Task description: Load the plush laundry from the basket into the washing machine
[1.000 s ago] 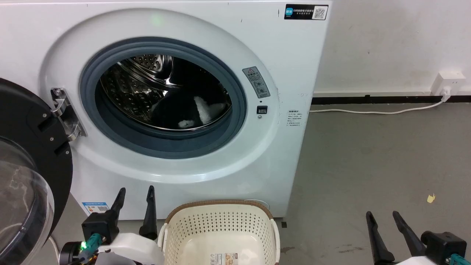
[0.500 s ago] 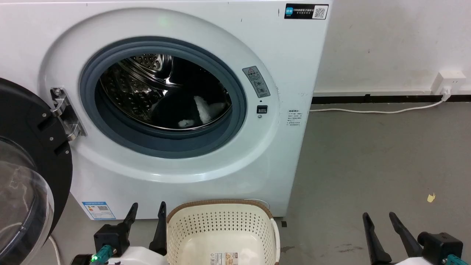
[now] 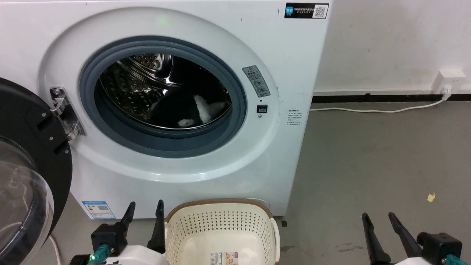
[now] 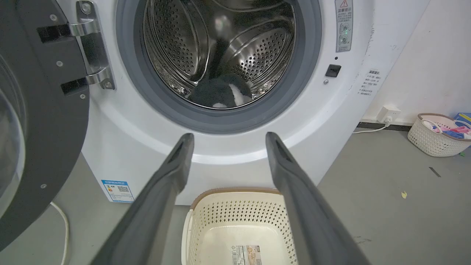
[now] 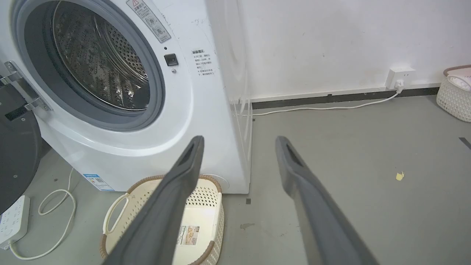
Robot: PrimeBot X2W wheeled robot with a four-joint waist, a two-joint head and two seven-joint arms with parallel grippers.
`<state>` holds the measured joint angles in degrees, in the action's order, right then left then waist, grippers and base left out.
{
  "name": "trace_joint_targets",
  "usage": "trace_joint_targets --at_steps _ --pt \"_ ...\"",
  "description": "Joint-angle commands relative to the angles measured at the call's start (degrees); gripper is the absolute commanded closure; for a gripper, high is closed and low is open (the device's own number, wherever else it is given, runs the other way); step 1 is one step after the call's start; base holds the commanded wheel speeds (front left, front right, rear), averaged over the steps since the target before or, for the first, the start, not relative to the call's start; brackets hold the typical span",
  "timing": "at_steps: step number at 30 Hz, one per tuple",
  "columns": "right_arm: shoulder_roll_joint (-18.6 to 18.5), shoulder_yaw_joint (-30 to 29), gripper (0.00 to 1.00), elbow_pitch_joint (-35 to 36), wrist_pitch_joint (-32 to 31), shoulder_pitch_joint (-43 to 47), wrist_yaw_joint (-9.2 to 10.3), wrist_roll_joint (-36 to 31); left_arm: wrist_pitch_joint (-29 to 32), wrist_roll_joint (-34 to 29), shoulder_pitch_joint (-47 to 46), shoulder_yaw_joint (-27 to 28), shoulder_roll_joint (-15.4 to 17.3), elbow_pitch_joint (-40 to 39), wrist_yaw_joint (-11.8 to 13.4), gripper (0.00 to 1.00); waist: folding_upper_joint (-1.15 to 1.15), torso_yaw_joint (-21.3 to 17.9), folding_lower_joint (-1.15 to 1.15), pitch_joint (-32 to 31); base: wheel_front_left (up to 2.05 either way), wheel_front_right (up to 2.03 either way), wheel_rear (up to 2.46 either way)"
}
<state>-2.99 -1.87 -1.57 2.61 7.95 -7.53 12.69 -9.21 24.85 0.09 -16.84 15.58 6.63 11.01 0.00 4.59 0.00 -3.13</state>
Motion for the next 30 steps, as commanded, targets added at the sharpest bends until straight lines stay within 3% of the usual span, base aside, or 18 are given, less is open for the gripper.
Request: trace_joint_targets --at_steps 1,14,15,30 --pt "0.12 -0.02 0.00 -0.13 0.01 0.64 0.04 0.15 -0.44 0.20 1.03 0.07 0.10 -0.32 0.37 0.00 0.00 0.02 0.00 0.01 0.00 0.00 0.00" --pt "0.12 -0.06 0.00 -0.30 -0.09 0.43 0.04 0.36 -0.90 0.96 0.77 0.25 0.13 -0.11 0.72 0.00 0.00 -0.12 0.00 -0.06 0.00 0.00 0.00" --pt "0.00 0.01 1.00 -0.13 -0.06 -0.02 0.00 -0.03 -0.42 0.89 0.00 0.19 -0.05 -0.15 0.45 1.00 0.00 -0.13 0.00 -0.05 0.00 0.00 0.00" --pt "0.01 0.23 1.00 0.02 -0.28 -0.74 0.00 -1.15 0.45 -1.33 -0.02 1.66 -1.27 -0.74 -0.57 1.00 0.00 -0.53 0.00 0.24 0.00 0.00 0.00"
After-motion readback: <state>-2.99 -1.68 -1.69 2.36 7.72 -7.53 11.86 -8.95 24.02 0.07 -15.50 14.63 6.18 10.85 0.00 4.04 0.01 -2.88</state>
